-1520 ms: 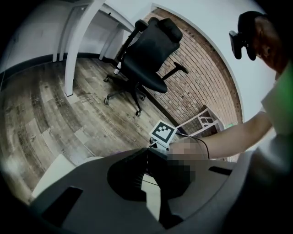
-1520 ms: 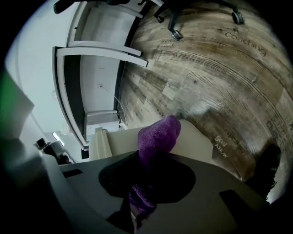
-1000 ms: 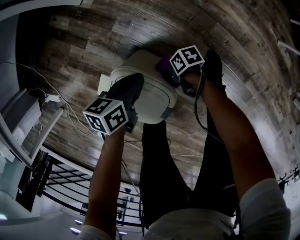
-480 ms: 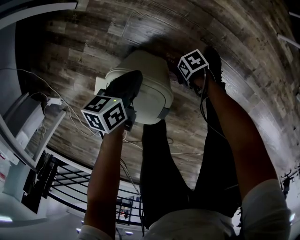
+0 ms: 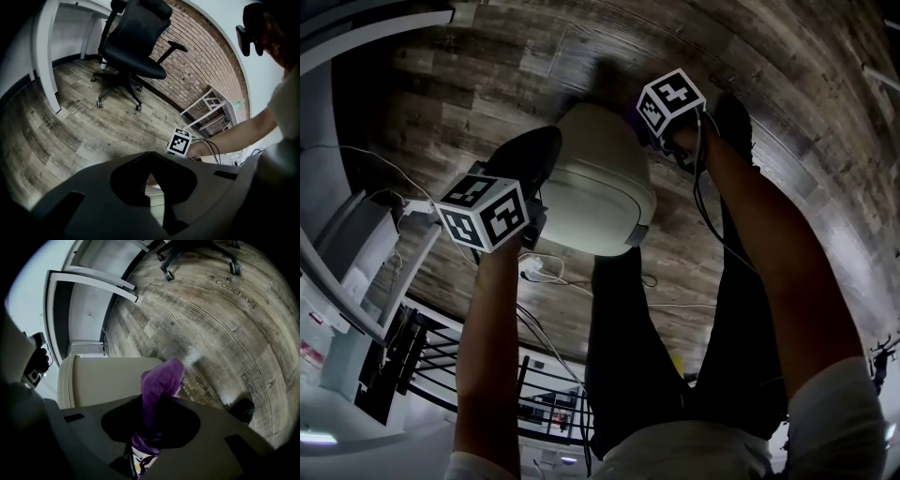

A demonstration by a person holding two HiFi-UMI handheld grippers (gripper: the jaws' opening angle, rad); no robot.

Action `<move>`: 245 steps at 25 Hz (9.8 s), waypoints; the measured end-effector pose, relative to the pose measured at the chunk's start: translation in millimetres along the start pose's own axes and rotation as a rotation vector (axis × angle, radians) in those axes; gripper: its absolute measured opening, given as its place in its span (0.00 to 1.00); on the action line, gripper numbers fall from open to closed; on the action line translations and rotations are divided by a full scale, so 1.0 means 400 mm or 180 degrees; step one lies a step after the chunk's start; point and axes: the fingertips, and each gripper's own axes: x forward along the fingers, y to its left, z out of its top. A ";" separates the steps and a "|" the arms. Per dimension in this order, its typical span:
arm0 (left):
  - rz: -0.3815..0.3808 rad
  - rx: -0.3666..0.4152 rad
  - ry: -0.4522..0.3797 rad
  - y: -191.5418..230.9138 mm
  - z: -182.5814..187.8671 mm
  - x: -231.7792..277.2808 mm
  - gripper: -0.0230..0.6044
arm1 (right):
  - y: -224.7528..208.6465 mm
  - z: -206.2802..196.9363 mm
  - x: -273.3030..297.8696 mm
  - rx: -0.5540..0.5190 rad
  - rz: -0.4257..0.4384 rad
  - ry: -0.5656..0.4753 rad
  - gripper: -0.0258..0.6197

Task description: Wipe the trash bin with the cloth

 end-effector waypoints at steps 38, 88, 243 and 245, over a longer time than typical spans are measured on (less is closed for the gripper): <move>-0.0355 0.0818 0.1303 0.220 -0.092 0.194 0.04 | 0.029 -0.011 0.182 0.0520 0.0551 0.0108 0.19; -0.0475 0.1271 0.1486 0.386 -0.202 0.280 0.04 | -0.040 0.244 0.455 -0.0163 0.0255 0.0269 0.19; 0.1665 -0.0690 -0.2927 -0.143 -1.018 0.151 0.04 | 0.246 -0.599 0.354 -0.6309 -0.1819 -0.2006 0.19; 0.1696 -0.0721 -0.2921 -0.135 -1.025 0.150 0.04 | 0.244 -0.619 0.364 -0.6409 -0.1754 -0.1941 0.19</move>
